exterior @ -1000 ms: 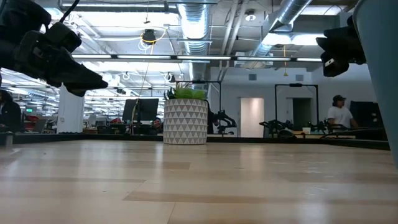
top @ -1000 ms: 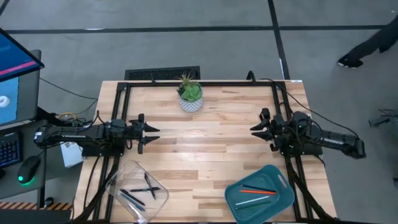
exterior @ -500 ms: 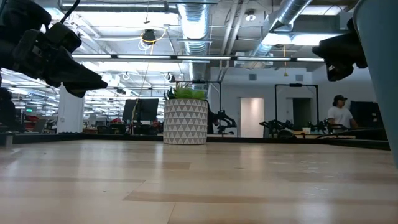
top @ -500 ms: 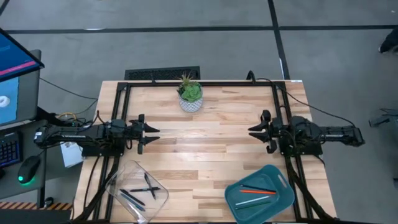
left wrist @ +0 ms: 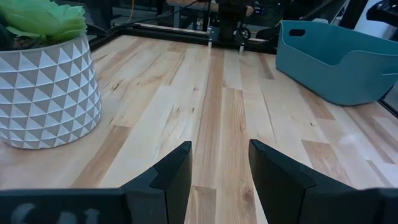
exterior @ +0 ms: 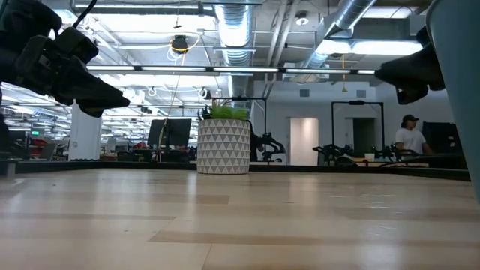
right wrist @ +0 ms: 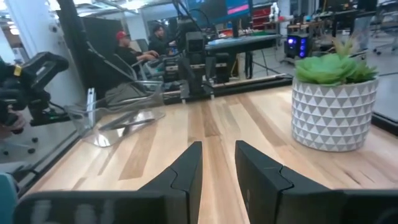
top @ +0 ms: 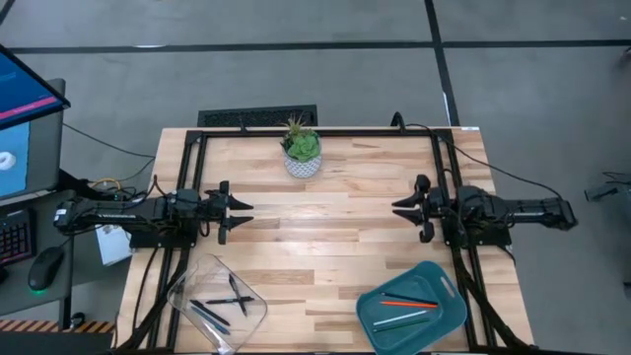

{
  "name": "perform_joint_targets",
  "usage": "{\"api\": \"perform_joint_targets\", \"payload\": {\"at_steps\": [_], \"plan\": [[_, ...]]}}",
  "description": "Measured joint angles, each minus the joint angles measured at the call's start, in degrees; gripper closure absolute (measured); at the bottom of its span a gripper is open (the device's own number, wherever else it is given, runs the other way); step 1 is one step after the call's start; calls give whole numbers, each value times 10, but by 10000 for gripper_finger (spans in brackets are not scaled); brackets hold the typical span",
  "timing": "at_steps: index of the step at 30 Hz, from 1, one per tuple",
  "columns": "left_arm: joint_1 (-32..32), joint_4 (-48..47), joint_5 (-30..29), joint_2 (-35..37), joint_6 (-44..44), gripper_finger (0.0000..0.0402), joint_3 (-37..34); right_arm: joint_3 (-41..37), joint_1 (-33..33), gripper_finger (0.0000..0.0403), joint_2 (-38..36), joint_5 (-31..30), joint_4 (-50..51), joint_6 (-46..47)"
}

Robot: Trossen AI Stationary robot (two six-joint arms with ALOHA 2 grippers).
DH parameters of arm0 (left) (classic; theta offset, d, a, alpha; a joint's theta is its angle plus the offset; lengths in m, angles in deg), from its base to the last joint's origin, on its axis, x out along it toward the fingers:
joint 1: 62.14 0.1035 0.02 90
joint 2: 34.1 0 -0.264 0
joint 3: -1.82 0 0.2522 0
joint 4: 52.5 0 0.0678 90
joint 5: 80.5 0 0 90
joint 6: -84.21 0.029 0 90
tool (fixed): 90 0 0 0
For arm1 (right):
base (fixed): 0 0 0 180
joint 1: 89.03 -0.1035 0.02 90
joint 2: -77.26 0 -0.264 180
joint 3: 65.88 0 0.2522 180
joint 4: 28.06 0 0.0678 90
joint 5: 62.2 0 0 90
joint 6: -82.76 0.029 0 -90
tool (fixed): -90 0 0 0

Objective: Sort pens & pencils
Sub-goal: Return to Home Position

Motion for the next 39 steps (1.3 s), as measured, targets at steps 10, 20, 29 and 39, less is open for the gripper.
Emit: {"api": "perform_joint_targets", "payload": {"at_steps": [10,20,29,39], "plan": [[0,0,0,0,0,252,0,0,33,284,0,-1,0,-1],[0,0,0,0,0,252,0,0,34,284,1,0,0,-1],[0,0,0,0,0,252,0,0,33,284,1,2,0,28],[0,0,0,0,0,252,0,0,33,284,1,2,0,35]]}}
